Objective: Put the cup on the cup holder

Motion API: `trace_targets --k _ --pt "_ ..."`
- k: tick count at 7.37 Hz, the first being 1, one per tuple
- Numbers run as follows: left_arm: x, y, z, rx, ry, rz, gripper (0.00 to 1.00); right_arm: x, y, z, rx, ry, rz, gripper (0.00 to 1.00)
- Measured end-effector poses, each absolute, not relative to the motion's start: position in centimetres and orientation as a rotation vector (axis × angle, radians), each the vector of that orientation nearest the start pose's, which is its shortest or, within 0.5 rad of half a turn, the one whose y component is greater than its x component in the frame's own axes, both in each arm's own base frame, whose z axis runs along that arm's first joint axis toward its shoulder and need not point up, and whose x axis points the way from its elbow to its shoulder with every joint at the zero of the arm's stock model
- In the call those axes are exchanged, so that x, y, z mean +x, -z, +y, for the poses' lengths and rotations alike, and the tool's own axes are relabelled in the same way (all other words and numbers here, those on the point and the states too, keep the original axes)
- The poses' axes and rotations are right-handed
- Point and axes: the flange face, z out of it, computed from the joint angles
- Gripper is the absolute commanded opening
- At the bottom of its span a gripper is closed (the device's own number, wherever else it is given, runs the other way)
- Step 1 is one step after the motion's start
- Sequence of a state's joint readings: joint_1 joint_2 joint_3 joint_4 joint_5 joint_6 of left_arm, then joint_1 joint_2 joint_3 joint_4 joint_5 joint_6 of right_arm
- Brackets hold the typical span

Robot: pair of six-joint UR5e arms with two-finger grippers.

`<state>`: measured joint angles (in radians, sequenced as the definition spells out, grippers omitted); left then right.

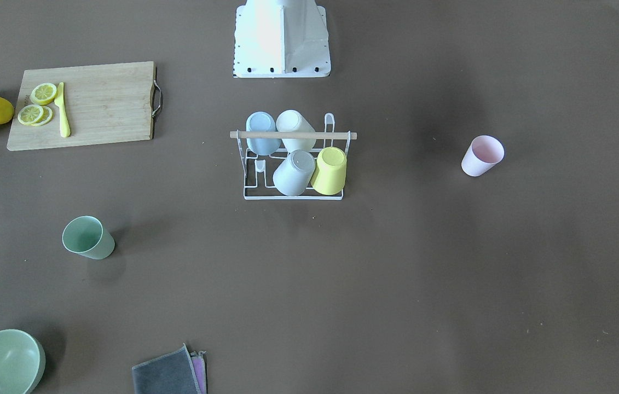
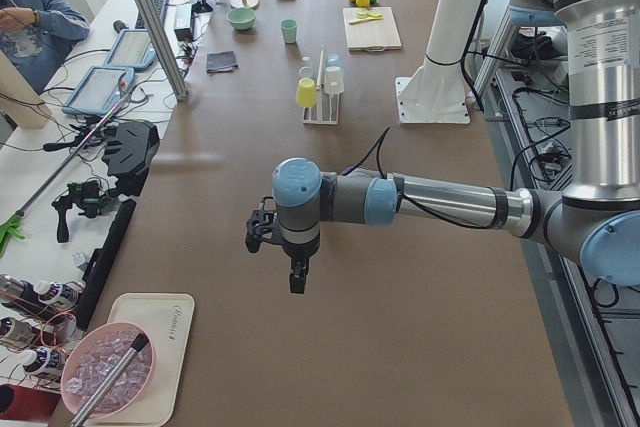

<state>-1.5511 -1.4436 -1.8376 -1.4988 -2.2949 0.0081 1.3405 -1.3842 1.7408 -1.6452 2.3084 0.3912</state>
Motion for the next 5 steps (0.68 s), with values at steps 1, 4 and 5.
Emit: trace_targets --k 1,4,5 --pt "-5.8 -59.2 -45.1 0.068 -0.057 0.715 0.98 -7.7 -47.0 -57.7 0.029 -0.056 -0.787 1.00" --pt "-3.6 -55.8 -51.5 -0.068 -0.066 0.633 0.98 -11.6 -41.6 -65.4 -0.031 -0.062 -0.806 1.00" --pt "-0.9 -54.6 -54.7 -0.165 -0.086 0.613 0.98 -13.9 -39.9 -67.6 -0.049 -0.048 -0.813 1.00"
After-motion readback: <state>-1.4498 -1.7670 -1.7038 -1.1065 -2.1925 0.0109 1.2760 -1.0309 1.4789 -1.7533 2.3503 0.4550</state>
